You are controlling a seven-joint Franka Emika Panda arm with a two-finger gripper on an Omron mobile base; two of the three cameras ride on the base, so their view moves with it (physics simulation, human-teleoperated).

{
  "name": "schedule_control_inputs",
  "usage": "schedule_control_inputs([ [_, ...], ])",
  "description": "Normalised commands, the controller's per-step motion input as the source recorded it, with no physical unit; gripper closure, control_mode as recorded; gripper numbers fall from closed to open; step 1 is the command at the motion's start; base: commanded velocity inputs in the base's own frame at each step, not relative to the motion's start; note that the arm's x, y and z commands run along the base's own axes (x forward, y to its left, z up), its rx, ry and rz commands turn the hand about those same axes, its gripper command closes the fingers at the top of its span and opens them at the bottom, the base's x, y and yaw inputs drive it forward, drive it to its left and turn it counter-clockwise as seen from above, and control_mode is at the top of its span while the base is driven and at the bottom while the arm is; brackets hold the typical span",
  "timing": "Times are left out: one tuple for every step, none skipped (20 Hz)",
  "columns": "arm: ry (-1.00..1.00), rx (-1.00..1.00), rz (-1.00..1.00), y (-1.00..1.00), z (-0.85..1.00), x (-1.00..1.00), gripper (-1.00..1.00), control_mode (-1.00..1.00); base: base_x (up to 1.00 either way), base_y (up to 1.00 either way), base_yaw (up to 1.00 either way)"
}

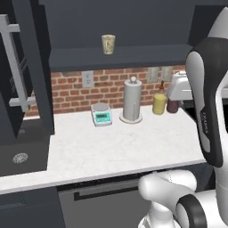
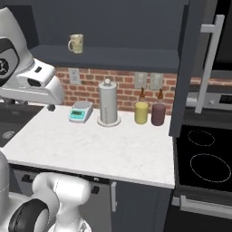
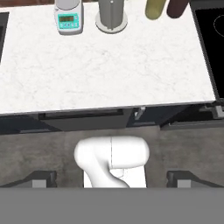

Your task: Gather all objects into one cabinet and sort the glasses and bowls to opposite sides.

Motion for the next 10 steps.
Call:
schedule_control_inputs([
  [0.00,0.00,0.00,0.00,0.00,0.00,-1.00,1.00,0.60,0.00,0.00],
  [0.00,0.00,0.00,0.00,0.00,0.00,-1.00,1.00,0.61,0.00,0.00],
  [0.00,0.00,0.00,0.00,0.00,0.00,-1.00,1.00,0.59,0.00,0.00],
  [0.00,0.00,0.00,0.00,0.00,0.00,-1.00,1.00,0.57,0.00,0.00],
  [0.00,0.00,0.00,0.00,0.00,0.00,-1.00,1.00,0.56,0.00,0.00],
  [0.00,0.00,0.00,0.00,0.00,0.00,-1.00,1.00,0.54,0.00,0.00],
  [0.00,0.00,0.00,0.00,0.00,0.00,-1.00,1.00,0.51,0.00,0.00],
  [0.00,0.00,0.00,0.00,0.00,0.00,-1.00,1.00,0.51,0.00,0.00],
  [0.00,0.00,0.00,0.00,0.00,0.00,-1.00,1.00,0.50,0.00,0.00],
  [0.00,0.00,0.00,0.00,0.00,0.00,-1.00,1.00,0.51,0.00,0.00],
])
